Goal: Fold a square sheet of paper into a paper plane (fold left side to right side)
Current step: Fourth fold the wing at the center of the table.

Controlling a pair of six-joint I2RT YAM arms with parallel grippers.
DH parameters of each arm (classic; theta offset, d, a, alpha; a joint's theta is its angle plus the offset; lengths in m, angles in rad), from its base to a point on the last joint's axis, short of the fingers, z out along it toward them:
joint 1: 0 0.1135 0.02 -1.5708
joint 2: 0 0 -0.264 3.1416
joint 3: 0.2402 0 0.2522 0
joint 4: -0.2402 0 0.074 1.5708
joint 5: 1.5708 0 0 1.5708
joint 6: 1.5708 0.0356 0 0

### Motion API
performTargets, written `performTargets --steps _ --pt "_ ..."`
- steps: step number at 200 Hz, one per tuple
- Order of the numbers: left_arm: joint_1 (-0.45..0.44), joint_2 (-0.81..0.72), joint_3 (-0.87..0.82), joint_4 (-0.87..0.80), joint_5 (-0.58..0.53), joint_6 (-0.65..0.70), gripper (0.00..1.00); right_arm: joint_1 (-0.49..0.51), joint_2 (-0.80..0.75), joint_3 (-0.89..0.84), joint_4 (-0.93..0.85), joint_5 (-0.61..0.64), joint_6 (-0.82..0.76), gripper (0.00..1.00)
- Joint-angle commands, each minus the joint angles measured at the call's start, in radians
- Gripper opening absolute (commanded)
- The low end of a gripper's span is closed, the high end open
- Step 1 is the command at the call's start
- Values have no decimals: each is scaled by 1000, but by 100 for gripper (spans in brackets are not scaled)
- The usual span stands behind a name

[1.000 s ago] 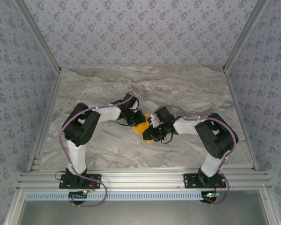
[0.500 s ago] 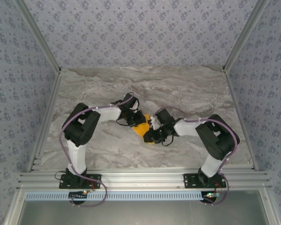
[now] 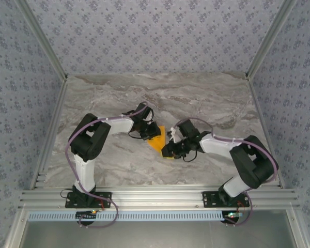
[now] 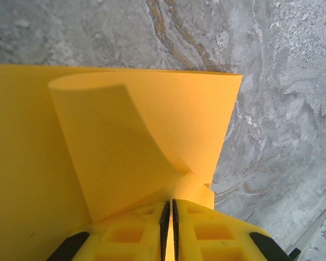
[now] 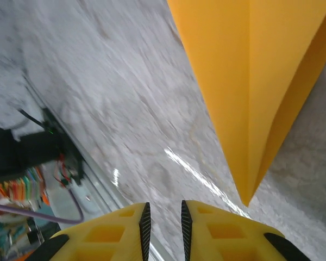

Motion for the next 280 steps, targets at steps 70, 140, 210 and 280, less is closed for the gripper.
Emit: performTargets --steps 70,140,210,280 --pt "1 9 -35 -109 -66 18 13 -39 193 79 145 66 90 8" --pt "2 -27 -34 -80 -60 30 14 -15 261 79 -94 162 32 4" --pt "-14 -168 -86 57 2 45 17 -29 284 46 -161 220 0 0" --pt "-65 -192 -202 194 73 -7 9 -28 301 68 -181 218 -19 0"
